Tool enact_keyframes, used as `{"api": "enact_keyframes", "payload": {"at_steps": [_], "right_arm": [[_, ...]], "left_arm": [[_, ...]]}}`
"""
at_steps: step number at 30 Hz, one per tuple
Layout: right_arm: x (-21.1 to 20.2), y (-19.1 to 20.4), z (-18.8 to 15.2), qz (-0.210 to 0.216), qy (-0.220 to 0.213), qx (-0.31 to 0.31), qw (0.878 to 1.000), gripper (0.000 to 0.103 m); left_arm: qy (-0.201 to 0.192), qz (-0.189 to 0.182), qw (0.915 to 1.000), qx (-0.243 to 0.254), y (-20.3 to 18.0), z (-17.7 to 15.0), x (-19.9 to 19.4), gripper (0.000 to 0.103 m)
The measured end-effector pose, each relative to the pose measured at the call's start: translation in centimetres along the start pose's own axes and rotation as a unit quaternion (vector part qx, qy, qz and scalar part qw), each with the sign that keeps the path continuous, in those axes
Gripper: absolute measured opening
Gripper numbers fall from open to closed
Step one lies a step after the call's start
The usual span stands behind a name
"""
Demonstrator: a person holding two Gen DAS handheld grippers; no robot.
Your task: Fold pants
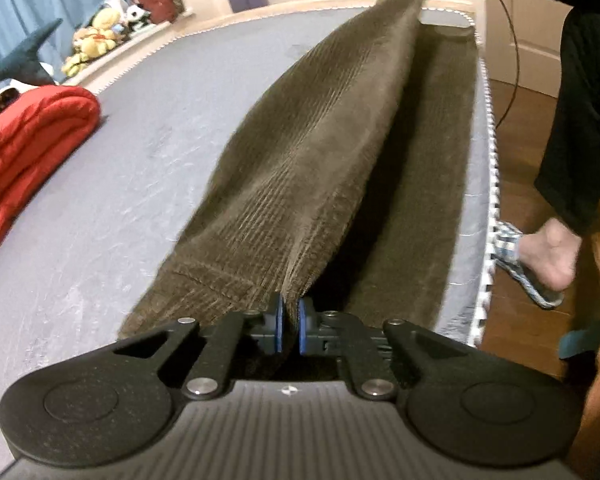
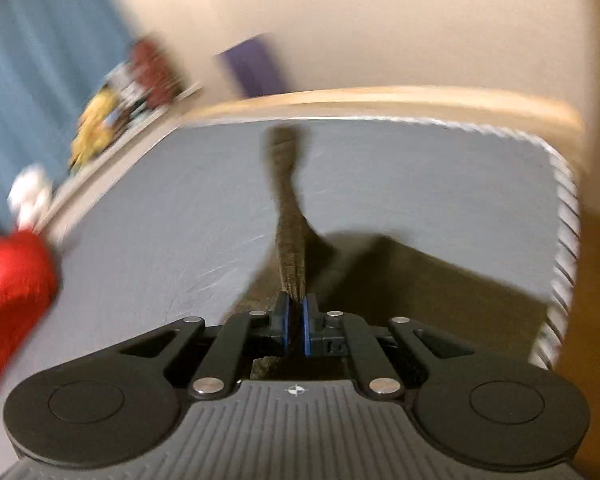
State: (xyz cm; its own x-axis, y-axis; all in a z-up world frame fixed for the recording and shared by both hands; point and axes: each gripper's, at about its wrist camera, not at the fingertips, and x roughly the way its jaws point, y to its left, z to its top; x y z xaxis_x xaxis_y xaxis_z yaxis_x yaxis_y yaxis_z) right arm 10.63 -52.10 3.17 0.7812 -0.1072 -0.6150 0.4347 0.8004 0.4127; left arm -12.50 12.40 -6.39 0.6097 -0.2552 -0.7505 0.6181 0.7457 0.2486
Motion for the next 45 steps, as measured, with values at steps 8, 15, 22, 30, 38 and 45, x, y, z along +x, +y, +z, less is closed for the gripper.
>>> {"api": "enact_keyframes", "payload": {"at_steps": [8,15,22,30,38,45], "right_arm": [[2.6,-9.1,-4.2,-0.093,0.100,0.118,0.984,0.012],[6.1,-13.4,-2.1,-0.059,0.067,0.194,0.977,0.045],[5.0,-13.7,-0.3,-0.070,0.012,0.164,0.984,0.010],[2.2,-11.6,-0.7,-0.173,-0.020,0.105,0.979,0.010],[2.0,-13.2,-0.9,-0.289,-0.030,0.103,0.951,0.022],[1.1,-9.8,-0.3,-0.134,-0.063,0.029,0.989,0.027]], "left_arm": [[0.062,-0.030,0.9975,-0.015,-0.4,-1.2,0.7,0.008],[0.075,-0.028,0.9967,-0.012,-0.8,-0.7,1.4,0.009],[0.057,-0.026,0.9979,-0.014,-0.3,-1.1,0.6,0.008],[0.072,-0.065,0.9949,-0.026,-0.7,-2.3,-0.5,0.007],[0.039,-0.077,0.9951,-0.049,-0.5,-3.0,-3.2,0.011],[-0.060,-0.071,0.9884,-0.121,2.3,-1.9,-5.6,0.035]]}}
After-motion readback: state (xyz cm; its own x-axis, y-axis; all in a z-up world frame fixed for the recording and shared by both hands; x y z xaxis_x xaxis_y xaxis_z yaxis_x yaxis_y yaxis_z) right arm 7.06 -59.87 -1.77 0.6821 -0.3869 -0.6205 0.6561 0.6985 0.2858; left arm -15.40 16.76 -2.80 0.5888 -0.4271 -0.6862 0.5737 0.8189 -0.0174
